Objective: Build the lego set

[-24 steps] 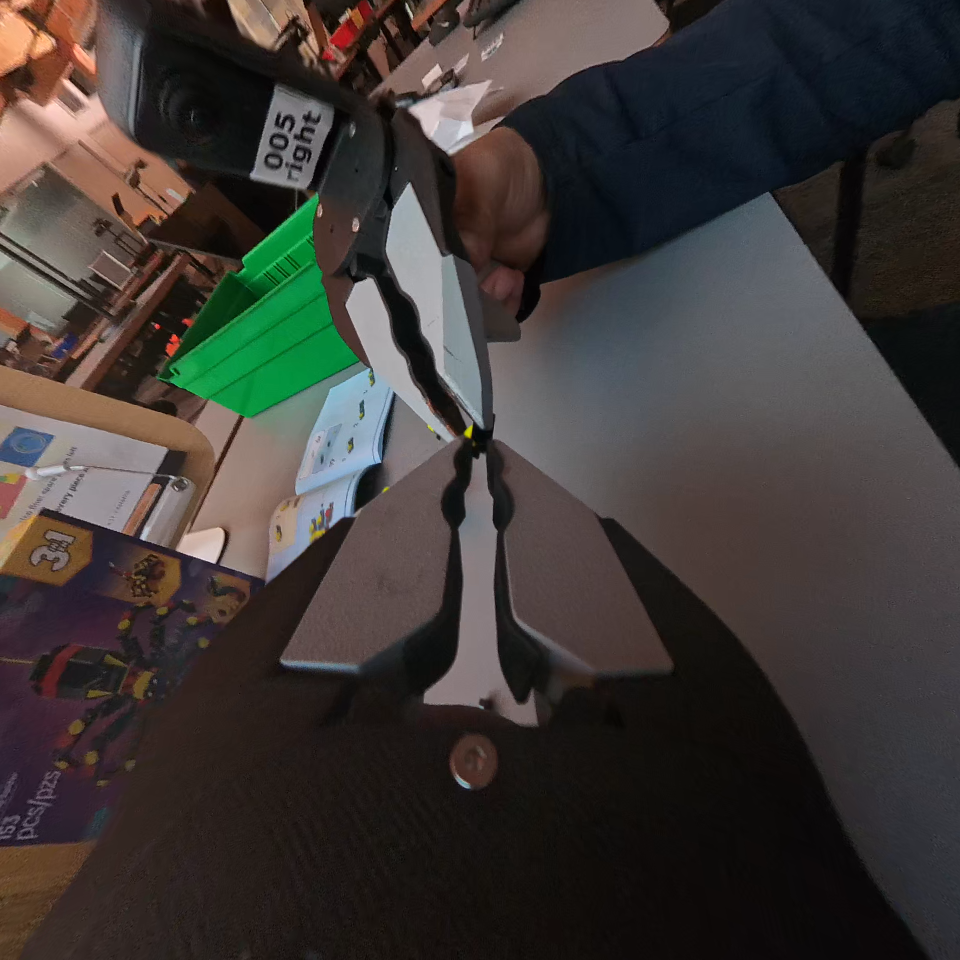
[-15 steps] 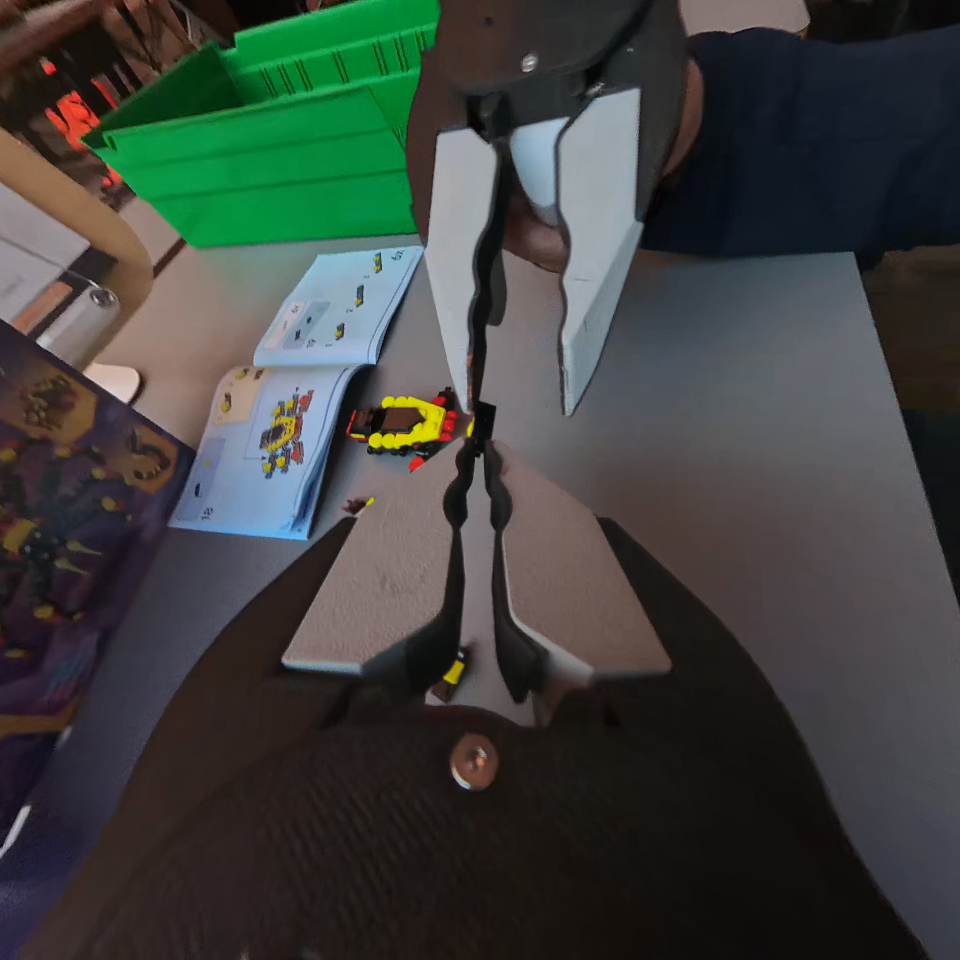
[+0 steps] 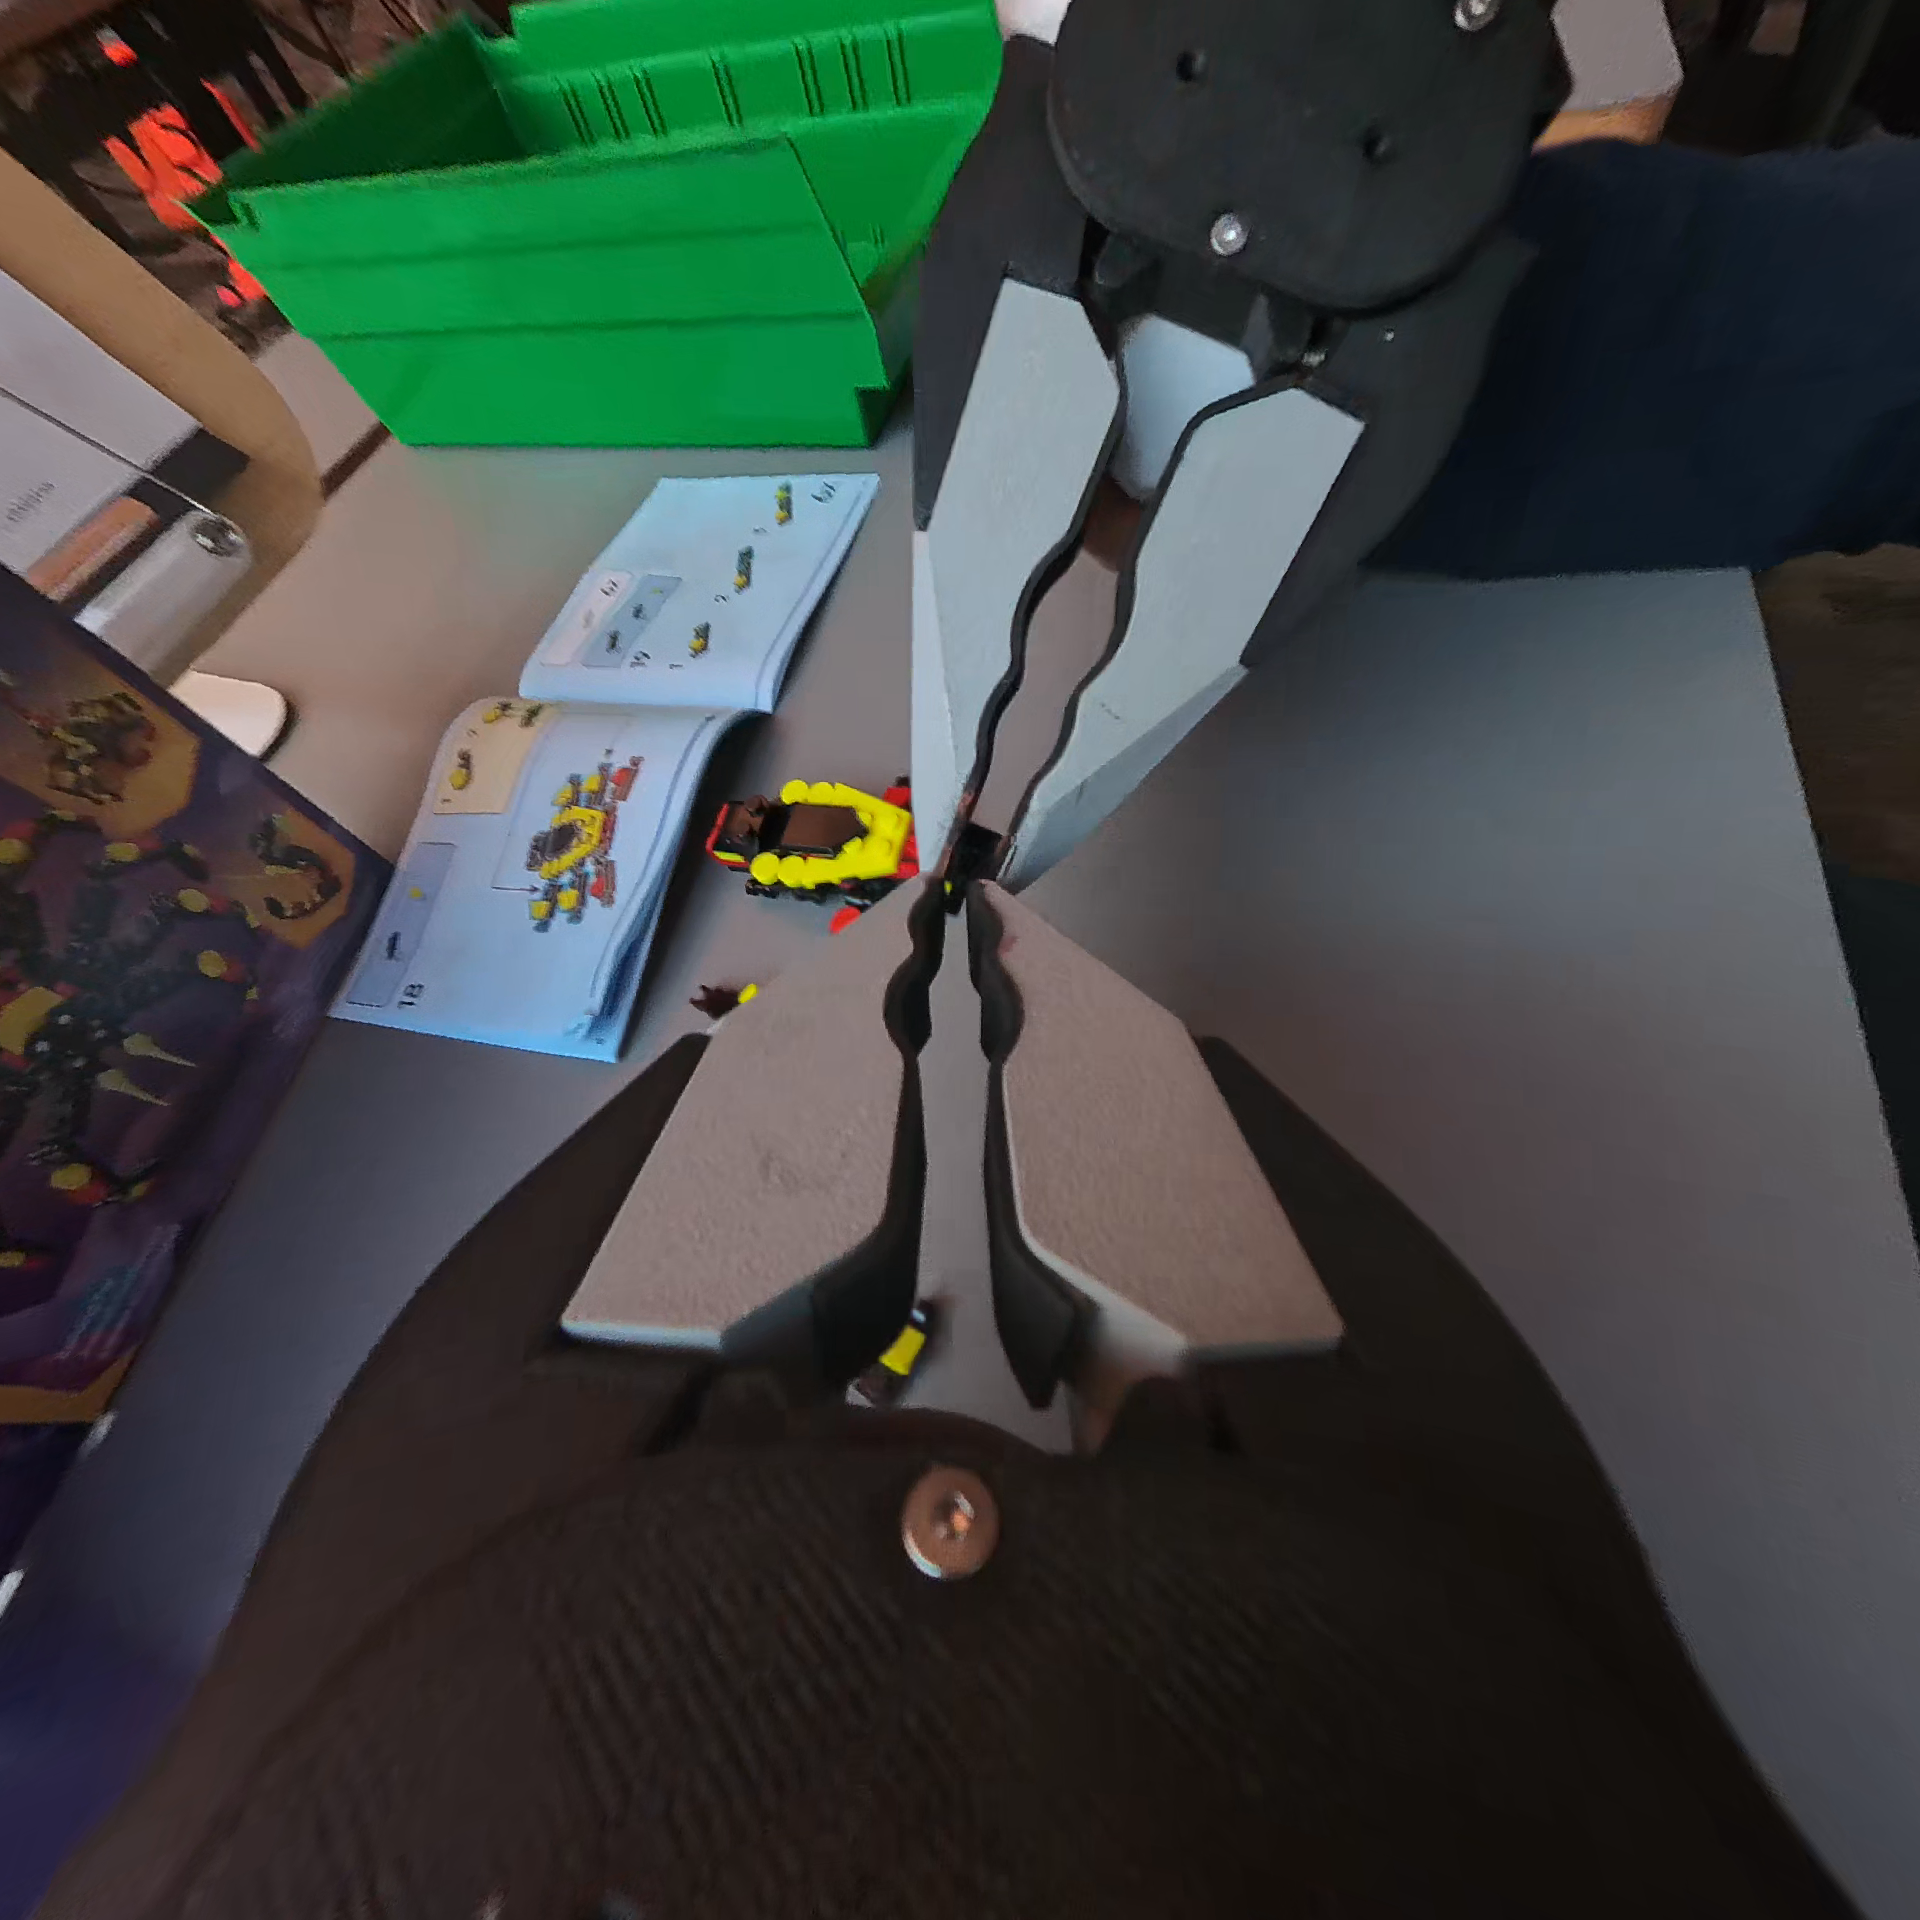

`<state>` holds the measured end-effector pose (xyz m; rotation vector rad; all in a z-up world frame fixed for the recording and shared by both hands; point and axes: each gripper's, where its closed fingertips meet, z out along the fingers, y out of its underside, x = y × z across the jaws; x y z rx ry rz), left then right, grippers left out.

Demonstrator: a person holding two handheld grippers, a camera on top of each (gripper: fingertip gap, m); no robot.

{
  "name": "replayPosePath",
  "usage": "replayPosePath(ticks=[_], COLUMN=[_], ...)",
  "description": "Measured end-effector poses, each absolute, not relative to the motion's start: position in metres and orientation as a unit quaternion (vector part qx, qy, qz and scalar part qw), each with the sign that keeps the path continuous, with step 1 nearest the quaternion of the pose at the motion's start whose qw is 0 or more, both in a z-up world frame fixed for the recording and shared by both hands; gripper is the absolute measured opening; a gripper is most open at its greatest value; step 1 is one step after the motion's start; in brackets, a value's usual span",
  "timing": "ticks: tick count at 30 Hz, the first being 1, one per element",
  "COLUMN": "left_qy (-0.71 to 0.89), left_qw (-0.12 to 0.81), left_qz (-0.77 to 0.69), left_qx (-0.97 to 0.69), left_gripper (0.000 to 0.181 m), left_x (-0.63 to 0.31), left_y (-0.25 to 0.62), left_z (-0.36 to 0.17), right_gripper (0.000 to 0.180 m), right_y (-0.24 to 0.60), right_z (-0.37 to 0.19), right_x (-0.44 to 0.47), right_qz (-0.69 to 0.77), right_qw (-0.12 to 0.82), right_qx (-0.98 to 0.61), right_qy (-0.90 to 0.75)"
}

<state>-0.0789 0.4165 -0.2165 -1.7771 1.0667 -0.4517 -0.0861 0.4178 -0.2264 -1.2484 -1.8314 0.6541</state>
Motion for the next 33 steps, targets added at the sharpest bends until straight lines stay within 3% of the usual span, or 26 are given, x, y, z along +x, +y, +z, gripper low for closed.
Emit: replayPosePath(ticks=[6, 11, 15, 20, 33], left_qy=[0.395, 0.417, 0.404, 0.370, 0.325], left_qw=[0.543, 0.631, 0.580, 0.494, 0.412], left_qz=[-0.188, -0.173, -0.310, -0.520, -0.663], left_qx=[-0.717, -0.631, -0.636, -0.591, -0.534], left_gripper=[0.020, 0.011, 0.015, 0.006, 0.015], left_x=[-0.089, -0.076, -0.058, -0.047, -0.046], left_y=[0.428, 0.414, 0.395, 0.362, 0.342], left_z=[-0.192, -0.157, -0.154, -0.132, -0.112], right_gripper=[0.006, 0.005, 0.006, 0.005, 0.006], right_y=[0.407, 0.386, 0.370, 0.352, 0.336], right_z=[-0.165, -0.108, -0.099, -0.106, -0.107], right_x=[-0.080, -0.061, -0.054, -0.056, -0.058], right_qz=[0.471, 0.611, 0.665, 0.668, 0.672], right_qw=[0.411, 0.480, 0.446, 0.432, 0.448], right_qx=[-0.459, -0.288, -0.248, -0.215, -0.167], right_qy=[-0.631, -0.559, -0.544, -0.567, -0.566])
